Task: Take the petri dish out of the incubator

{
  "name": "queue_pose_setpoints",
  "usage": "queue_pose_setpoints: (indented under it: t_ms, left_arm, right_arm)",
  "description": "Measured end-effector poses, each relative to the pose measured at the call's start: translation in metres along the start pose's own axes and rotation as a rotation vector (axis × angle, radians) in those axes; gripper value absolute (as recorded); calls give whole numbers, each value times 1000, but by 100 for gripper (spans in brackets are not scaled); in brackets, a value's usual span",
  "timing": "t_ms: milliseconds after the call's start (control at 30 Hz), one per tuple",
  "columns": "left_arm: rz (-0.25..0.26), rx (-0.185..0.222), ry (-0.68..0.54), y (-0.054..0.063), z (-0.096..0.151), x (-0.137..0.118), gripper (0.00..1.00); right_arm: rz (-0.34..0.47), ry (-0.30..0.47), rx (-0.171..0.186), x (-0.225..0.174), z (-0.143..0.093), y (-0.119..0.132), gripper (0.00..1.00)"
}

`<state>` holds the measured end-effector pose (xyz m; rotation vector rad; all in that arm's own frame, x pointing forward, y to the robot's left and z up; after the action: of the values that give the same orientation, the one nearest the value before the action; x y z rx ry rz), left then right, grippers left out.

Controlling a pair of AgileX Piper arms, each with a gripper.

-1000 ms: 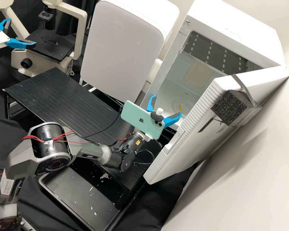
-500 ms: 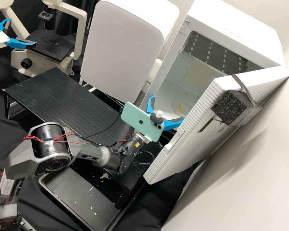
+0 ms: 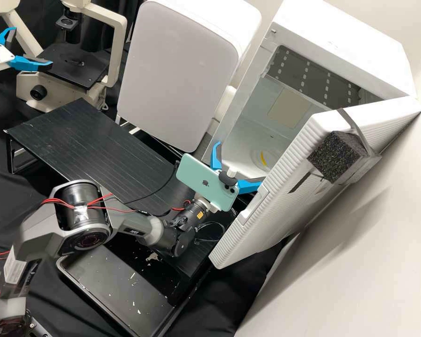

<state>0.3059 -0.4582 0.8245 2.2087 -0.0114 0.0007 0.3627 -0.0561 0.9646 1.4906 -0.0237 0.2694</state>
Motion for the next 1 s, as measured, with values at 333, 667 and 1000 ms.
queue_pose_setpoints:
  t_ms: [333,667,1000]
  left_arm:
    - [0,0,0,0,0,0,100]
    - [0,0,0,0,0,0,100]
    - [0,0,0,0,0,0,100]
  right_arm:
    - [30,-41,4,-13,16,9,100]
    - [37,-54,7,-18,20,10,100]
    - [58,-21,-59,4,18,15,100]
